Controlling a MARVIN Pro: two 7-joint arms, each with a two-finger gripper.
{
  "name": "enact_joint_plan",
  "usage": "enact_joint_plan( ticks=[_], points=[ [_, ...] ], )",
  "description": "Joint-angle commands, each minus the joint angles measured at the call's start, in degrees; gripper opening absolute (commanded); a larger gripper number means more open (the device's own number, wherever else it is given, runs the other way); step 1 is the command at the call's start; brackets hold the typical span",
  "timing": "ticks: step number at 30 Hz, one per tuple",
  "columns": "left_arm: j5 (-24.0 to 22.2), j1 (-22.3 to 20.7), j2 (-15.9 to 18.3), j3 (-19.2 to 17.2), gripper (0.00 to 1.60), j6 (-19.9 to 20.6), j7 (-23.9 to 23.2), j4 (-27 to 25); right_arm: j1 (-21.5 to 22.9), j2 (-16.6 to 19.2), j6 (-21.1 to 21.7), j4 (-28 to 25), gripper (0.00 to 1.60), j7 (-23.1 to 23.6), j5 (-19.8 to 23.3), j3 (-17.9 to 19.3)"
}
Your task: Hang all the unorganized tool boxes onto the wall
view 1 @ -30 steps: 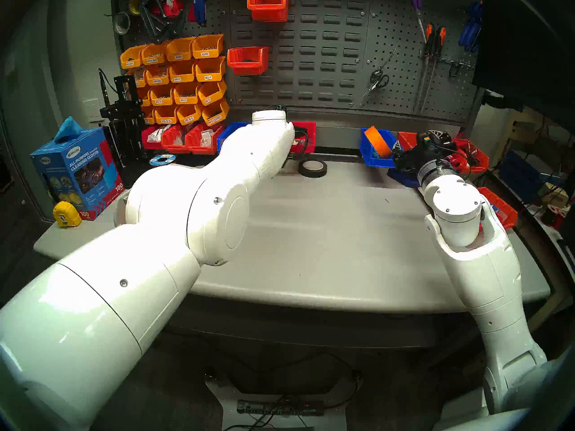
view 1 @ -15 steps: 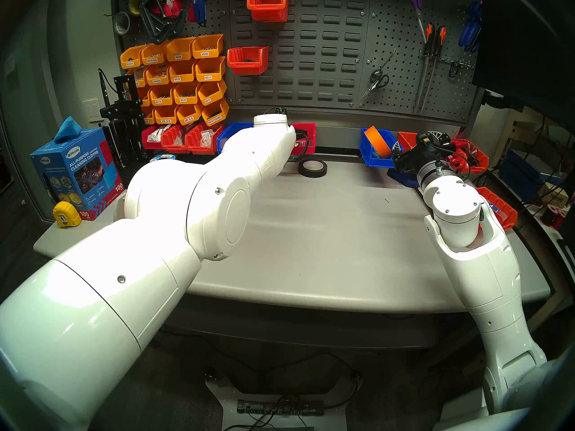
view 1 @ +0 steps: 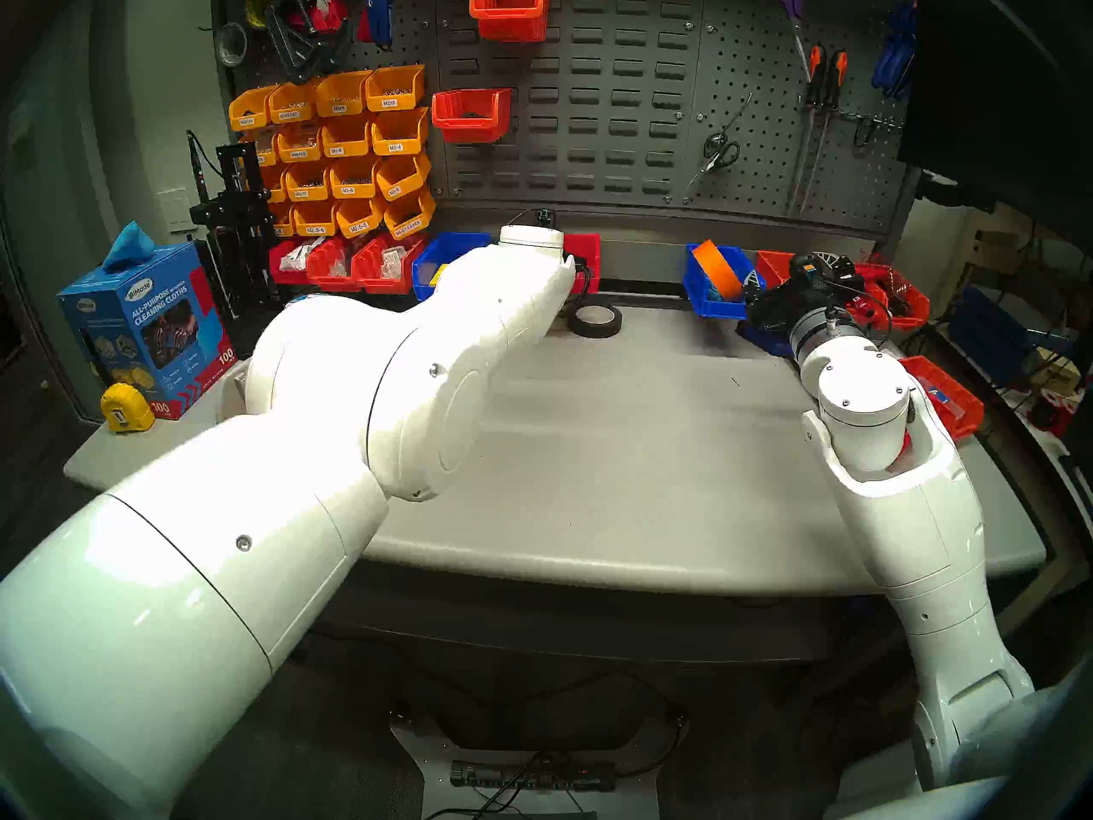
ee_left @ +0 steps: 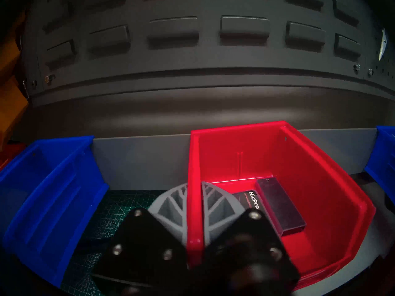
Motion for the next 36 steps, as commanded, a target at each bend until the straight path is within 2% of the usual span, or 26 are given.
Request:
enact_joint_plan(
  ticks=[1, 12, 18, 21, 23, 26, 36],
  points=[
    [1.02, 0.15, -1.34, 1.06, 1.6, 0.83, 1.18, 0.3, -0.12, -0.13, -0.38, -0.44, 1.6, -0.27, 0.16, 0.54],
    [3.28, 0.85, -2.46, 3.61, 1.6, 0.36, 3.21, 0.33, -0.08, -0.41, -0.77, -0.21, 1.6, 0.28, 0.11, 0.52],
    [5.55, 1.99, -3.73, 6.05, 1.6, -0.68, 6.79, 0.35, 0.03, -0.45, -1.01, 0.05, 1.6, 0.54, 0.11, 0.37],
    [4.47, 2.61, -3.95, 4.96, 1.6, -2.55, 8.96, -0.03, -0.01, -0.54, -1.12, 0.08, 1.6, 0.64, 0.02, 0.05],
    [3.15, 2.9, -3.64, 3.63, 1.6, -4.73, 8.52, -0.89, 0.06, -0.61, -1.07, -0.06, 1.6, 0.81, 0.02, -0.2],
    [2.57, 2.45, -3.52, 2.71, 1.6, -5.58, 9.72, -1.37, 0.15, -0.67, -1.03, -0.28, 1.6, 1.05, -0.13, -0.59],
    [2.54, 1.48, -4.92, 2.58, 1.6, -8.3, 10.88, -4.06, 0.22, -0.75, -1.06, -0.72, 1.6, 1.63, -0.37, -1.8]
  ],
)
